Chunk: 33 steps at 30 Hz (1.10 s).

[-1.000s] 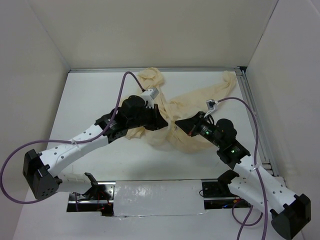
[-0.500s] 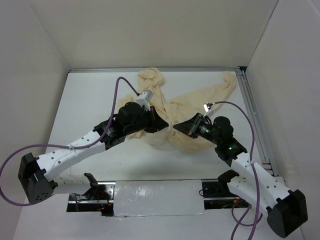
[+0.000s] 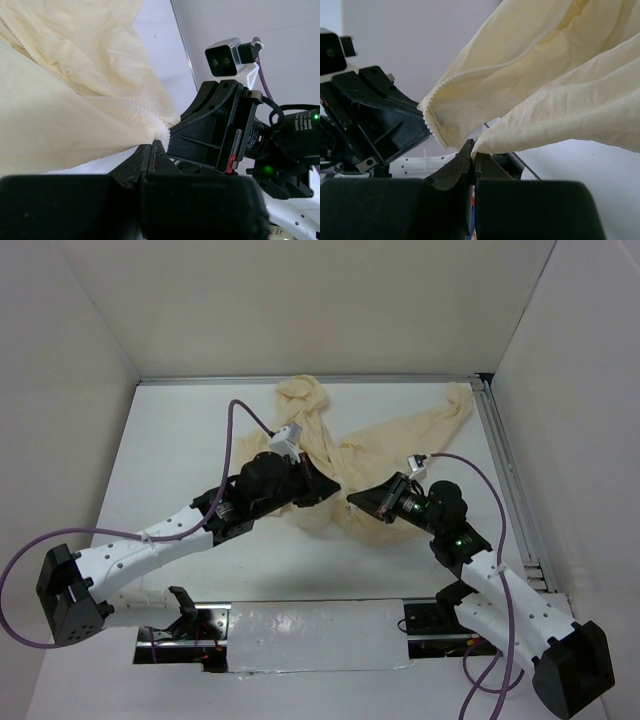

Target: Zip up the jacket

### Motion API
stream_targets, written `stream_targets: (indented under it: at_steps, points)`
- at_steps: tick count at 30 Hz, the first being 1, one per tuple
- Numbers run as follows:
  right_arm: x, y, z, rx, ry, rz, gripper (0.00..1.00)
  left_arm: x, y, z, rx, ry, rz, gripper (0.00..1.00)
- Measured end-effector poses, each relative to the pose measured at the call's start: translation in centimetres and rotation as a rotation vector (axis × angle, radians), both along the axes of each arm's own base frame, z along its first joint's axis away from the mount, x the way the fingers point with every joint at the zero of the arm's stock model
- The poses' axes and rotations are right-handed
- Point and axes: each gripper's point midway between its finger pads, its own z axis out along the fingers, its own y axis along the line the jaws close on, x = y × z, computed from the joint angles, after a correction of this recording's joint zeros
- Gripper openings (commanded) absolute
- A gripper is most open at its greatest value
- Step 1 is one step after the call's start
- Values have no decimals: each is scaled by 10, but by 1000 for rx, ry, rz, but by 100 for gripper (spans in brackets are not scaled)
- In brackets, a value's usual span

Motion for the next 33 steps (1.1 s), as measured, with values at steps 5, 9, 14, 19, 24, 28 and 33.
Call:
stream_targets:
  at_steps: [5, 9, 14, 19, 24, 28, 33]
  points:
    - [3, -3, 4, 49, 26, -30, 0, -4, -4, -1, -10, 11, 34, 0]
    - [7, -5, 7, 80, 40, -57, 0, -5, -6, -2, -13, 14, 61, 0]
    - [10, -8, 10, 108, 52, -88, 0, -6, -6, -14, 11, 47, 101, 0]
    - [12, -11, 12, 121, 54, -106, 0, -4, -3, -19, 31, 53, 129, 0]
    - [13, -12, 12, 122, 54, -111, 0, -2, -1, -20, 31, 55, 146, 0]
    - [13, -12, 12, 122, 54, -111, 0, -1, 0, -19, 24, 62, 157, 0]
    - [13, -12, 12, 121, 53, -111, 0, -1, 0, -20, 23, 63, 161, 0]
